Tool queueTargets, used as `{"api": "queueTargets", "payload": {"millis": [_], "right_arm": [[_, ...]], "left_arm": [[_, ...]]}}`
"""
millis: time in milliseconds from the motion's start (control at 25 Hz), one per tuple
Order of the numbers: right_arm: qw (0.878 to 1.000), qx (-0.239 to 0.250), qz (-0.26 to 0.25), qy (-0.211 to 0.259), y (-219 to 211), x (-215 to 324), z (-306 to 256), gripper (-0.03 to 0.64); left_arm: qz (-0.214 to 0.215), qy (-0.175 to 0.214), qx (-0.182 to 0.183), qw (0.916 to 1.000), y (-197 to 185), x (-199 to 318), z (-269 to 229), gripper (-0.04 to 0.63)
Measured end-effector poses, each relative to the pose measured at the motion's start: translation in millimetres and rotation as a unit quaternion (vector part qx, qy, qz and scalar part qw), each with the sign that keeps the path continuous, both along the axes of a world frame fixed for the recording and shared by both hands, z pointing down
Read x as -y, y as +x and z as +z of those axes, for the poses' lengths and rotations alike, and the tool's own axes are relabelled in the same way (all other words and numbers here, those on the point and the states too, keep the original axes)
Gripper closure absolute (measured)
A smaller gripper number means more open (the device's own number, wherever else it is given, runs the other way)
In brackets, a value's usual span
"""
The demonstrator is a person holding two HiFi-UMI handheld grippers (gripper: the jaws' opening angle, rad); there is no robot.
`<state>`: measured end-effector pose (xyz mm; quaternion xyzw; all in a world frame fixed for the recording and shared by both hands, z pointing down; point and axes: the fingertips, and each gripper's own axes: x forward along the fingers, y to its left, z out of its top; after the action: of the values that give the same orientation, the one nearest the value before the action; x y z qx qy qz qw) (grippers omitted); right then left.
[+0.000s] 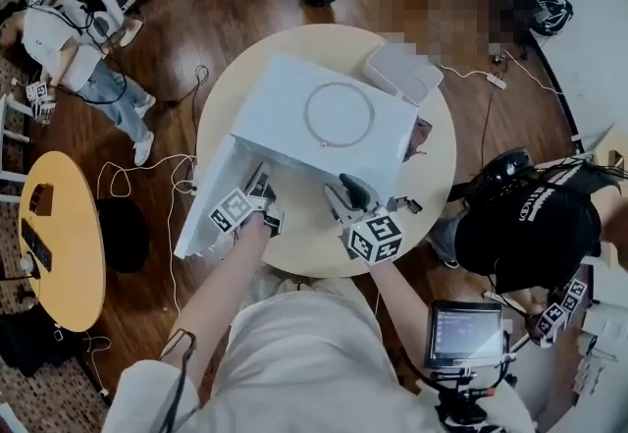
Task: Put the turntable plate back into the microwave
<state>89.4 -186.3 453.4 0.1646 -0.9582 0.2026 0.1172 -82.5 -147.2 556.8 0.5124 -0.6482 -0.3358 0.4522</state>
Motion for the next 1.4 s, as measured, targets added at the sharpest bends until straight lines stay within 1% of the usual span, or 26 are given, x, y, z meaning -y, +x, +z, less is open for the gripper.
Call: {"api": "queueTargets", "payload": {"millis": [80,200,320,400,440,520,720,800,960,1080,1160,1200,1320,1400], "right_arm": [[0.999,-0.004,0.001,0.032,14,8,-18,0.462],[0.998,0.001,0.016,0.065,35,28,-41,0.462],[0.996,0.009,0.03,0.078,54,43,-59,0.462],[0.995,0.014,0.039,0.087,64,49,-68,0.462],[0.995,0.016,0.043,0.091,69,51,-73,0.462],[0.994,0.02,0.052,0.099,78,52,-80,0.462],[0.991,0.03,0.06,0.116,94,44,-96,0.462],[0.99,0.033,0.063,0.124,99,41,-102,0.462],[0.987,0.036,0.073,0.142,106,35,-114,0.462],[0.984,0.037,0.084,0.153,110,29,-121,0.462],[0.982,0.034,0.095,0.158,113,25,-121,0.462],[0.981,0.032,0.101,0.16,114,23,-121,0.462],[0.977,0.028,0.121,0.175,110,14,-124,0.462],[0.974,0.024,0.131,0.185,104,5,-128,0.462]], "left_arm": [[-0.019,0.028,0.003,0.9994,2,-7,-27,0.558],[-0.013,0.061,0.026,0.9977,11,-4,-64,0.558],[0.0,0.083,0.063,0.9945,21,-4,-101,0.558],[0.019,0.106,0.096,0.9896,31,-3,-129,0.558],[0.03,0.12,0.112,0.986,36,-2,-143,0.558],[0.049,0.135,0.147,0.9785,46,-3,-166,0.558],[0.083,0.146,0.227,0.9592,60,-14,-201,0.558],[0.088,0.148,0.25,0.9528,62,-19,-211,0.558],[0.09,0.149,0.284,0.9429,58,-32,-219,0.558],[0.097,0.141,0.299,0.9387,54,-43,-220,0.558],[0.109,0.132,0.308,0.9359,53,-49,-221,0.558],[0.118,0.129,0.316,0.9325,52,-51,-222,0.558],[0.146,0.12,0.346,0.9188,47,-61,-227,0.558],[0.163,0.118,0.356,0.9128,44,-69,-229,0.557]]}}
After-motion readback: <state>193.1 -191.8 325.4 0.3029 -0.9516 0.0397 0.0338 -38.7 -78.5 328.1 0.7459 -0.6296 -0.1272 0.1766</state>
